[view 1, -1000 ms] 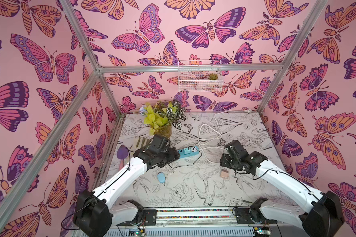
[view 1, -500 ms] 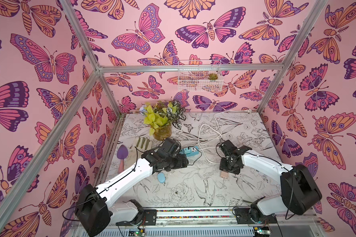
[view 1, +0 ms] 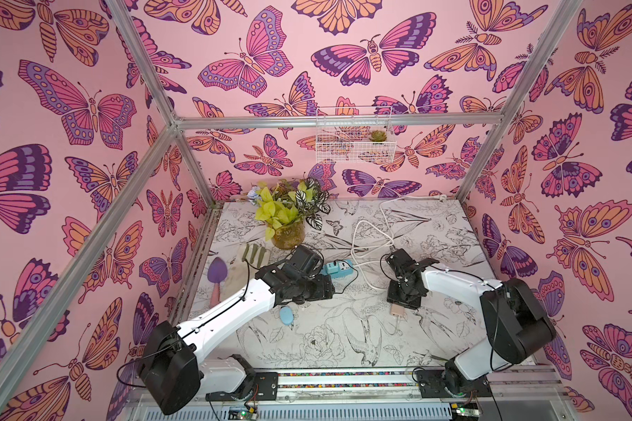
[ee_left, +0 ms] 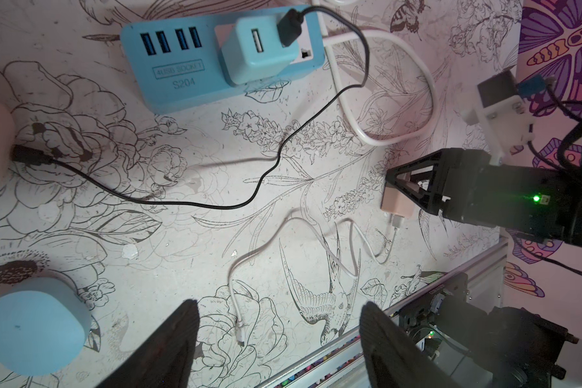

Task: Charge the bluetooth headset
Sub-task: Pick up the plug from the center of the board.

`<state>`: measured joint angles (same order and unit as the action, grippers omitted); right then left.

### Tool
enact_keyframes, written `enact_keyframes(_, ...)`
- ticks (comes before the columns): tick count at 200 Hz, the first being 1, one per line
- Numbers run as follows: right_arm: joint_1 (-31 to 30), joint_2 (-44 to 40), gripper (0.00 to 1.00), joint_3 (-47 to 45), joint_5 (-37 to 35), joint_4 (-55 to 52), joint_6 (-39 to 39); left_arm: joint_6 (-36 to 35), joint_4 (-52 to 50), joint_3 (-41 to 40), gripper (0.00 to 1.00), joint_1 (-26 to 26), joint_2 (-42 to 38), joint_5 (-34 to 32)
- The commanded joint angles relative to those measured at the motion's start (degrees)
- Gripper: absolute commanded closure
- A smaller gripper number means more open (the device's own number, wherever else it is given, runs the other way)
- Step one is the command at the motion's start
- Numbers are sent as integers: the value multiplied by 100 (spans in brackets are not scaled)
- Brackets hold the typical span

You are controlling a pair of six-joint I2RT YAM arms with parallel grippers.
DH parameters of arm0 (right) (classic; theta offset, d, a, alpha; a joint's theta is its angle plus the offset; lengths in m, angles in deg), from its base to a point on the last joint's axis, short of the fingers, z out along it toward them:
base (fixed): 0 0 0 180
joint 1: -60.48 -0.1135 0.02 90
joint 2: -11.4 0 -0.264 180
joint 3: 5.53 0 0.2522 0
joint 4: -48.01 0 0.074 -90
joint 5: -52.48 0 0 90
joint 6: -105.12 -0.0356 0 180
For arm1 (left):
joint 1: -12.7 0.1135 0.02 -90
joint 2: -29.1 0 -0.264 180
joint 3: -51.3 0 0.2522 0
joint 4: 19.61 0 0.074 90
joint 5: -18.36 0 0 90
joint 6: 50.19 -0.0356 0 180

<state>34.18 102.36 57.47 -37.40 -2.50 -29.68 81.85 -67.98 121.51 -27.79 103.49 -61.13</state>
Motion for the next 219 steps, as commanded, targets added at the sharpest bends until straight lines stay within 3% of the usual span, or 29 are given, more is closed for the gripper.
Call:
enact_keyframes(1,38,95,50,-80,135,84,6,-152,-88,160,22,-37,51,4)
enact_keyframes(49,37,64,48,-103,234,88,76,-225,-85,305,22,-81,246,57)
enact_keyframes(88,40,78,69,-186,426,224,102,-270,-22,349,22,-90,339,134)
enact_keyframes(125,29,-313,75,33,682,141,185,-411,198,411,21,-98,311,247)
enact_keyframes(219,-724,-1117,78,1408,1535,-130,366,-889,1337,671,34,-191,506,1531)
